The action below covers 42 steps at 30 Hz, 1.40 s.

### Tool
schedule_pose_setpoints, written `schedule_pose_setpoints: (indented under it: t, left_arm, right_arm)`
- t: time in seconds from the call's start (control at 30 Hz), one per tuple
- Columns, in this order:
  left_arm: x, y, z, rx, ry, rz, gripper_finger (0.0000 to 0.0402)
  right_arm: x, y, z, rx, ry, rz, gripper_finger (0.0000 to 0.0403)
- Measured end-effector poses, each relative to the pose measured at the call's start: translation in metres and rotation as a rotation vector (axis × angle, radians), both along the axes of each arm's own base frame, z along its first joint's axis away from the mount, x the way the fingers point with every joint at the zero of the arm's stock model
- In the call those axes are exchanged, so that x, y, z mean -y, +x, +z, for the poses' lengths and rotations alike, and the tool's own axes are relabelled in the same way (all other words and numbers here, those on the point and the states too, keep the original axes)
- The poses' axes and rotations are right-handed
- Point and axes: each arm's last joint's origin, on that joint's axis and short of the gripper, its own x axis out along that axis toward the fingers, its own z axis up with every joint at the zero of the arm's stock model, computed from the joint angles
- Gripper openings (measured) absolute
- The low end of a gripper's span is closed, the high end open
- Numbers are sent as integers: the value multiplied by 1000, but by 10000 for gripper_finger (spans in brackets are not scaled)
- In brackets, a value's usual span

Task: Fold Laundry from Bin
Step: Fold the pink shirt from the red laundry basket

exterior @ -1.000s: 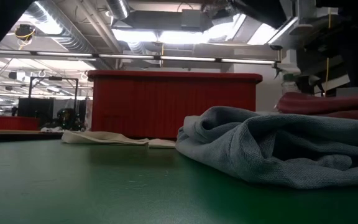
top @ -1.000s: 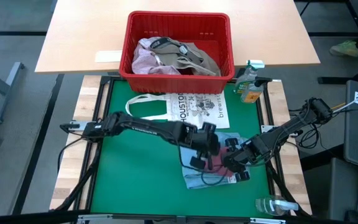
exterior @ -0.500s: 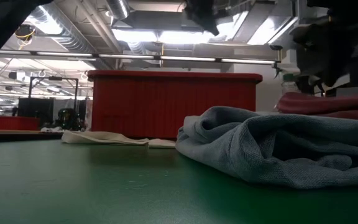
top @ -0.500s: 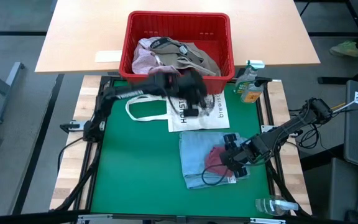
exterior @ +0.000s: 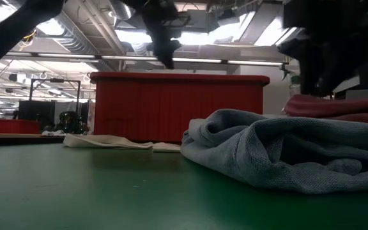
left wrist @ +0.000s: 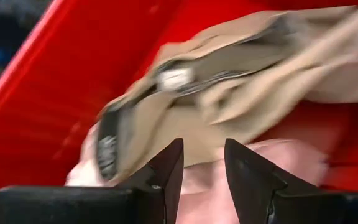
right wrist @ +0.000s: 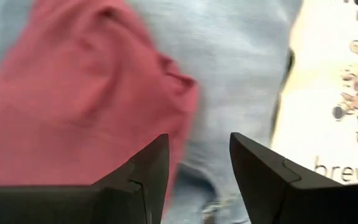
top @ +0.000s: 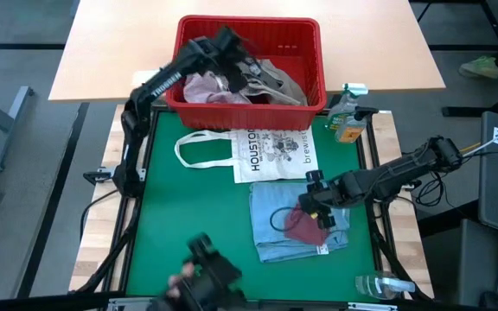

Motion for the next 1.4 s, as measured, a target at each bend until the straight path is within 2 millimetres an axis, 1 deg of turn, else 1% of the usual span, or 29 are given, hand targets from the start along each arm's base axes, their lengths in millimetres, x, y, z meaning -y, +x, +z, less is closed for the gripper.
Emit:
schedule_pose_setpoints:
  t: [0.07,0.17,0.37,0.5,0.7,1.0,1.13,1.27,1.4]
  left_arm:
    - [-16,-15,0,0,0,52,112]
    - [-35,-35,0,1,-1,114,112]
    - [-61,-65,-2,22,-16,229,112]
    - [-80,-79,-16,85,-90,386,112]
    - [-97,-95,-35,119,-182,557,112]
    - [-105,-91,-54,120,-232,612,112]
    - [-105,-93,-55,129,-238,687,112]
    - [-100,-98,-58,54,-240,757,112]
    - [-96,-100,-60,10,-261,768,112]
  right_arm:
    - [9,3,0,-2,-8,-11,170]
    - [22,6,0,-6,-20,-30,170]
    - [51,13,1,23,-19,-134,170]
    - [66,17,2,52,-14,-198,170]
    - [80,17,2,52,-15,-257,170]
    - [82,17,2,52,-9,-262,170]
    - [80,17,2,47,32,-249,170]
    - [80,17,2,47,36,-248,170]
    - [80,17,2,47,35,-248,170]
